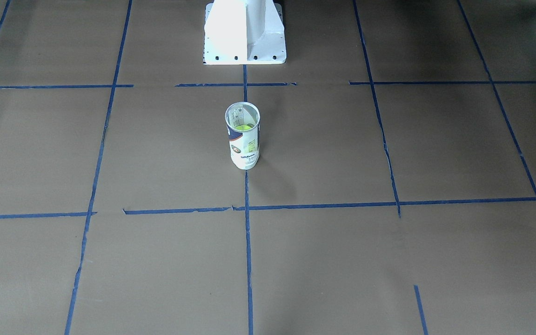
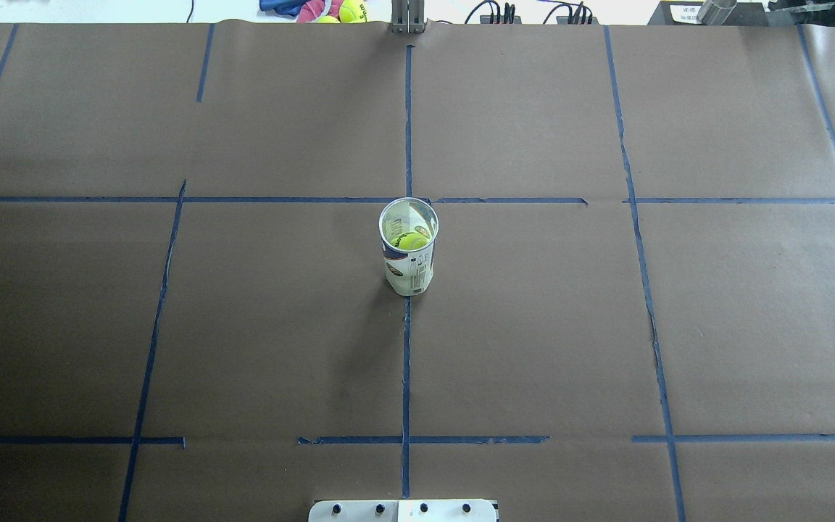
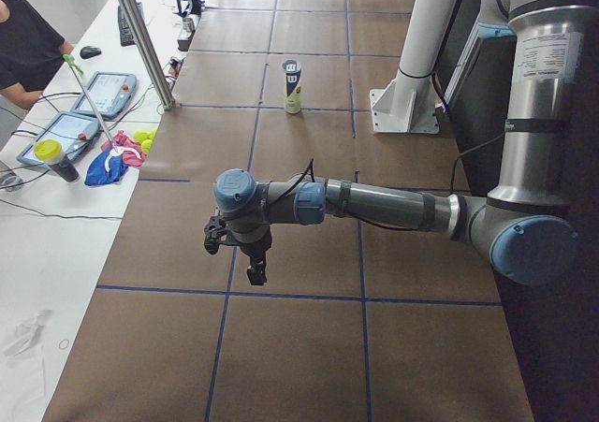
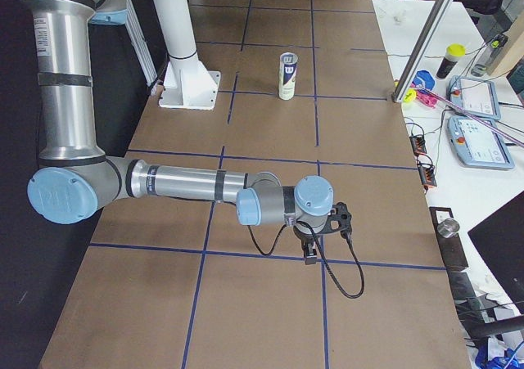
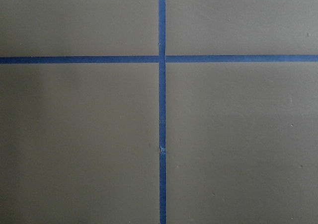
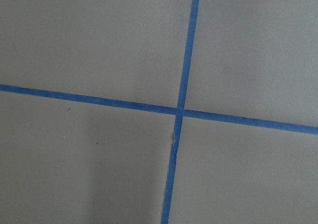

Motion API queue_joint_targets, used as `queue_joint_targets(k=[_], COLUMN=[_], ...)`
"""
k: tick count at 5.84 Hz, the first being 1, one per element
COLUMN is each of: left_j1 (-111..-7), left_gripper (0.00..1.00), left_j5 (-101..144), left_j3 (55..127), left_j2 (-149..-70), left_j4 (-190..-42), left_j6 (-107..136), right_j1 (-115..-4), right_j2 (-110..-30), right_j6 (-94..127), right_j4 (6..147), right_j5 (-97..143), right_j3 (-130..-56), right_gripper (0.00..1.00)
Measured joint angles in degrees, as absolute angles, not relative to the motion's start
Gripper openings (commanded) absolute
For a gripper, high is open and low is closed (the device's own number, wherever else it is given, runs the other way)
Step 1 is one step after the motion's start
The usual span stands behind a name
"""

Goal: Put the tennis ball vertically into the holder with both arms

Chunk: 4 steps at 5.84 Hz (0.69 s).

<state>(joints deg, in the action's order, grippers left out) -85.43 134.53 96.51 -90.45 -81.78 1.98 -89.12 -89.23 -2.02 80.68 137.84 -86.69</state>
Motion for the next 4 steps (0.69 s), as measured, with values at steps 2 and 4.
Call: queue_joint_targets(k=[2, 4], left_j1=[-86.1, -87.9], left_gripper=[1.0, 1.0], left_j5=[134.8, 140.3], left_j3=[96.6, 95.9], left_j2=[-90.5, -90.9], left_j4=[-81.5, -80.3], left_j6=[0.3, -0.5], right_j1=[-88.5, -86.3], right_j2=[-89.4, -89.4], right_j6=[-2.1, -2.5], right_j4=[81.7, 86.6], right_j5=[138.0, 138.0], right_j3=[-88.2, -91.3], right_gripper=[1.0, 1.0])
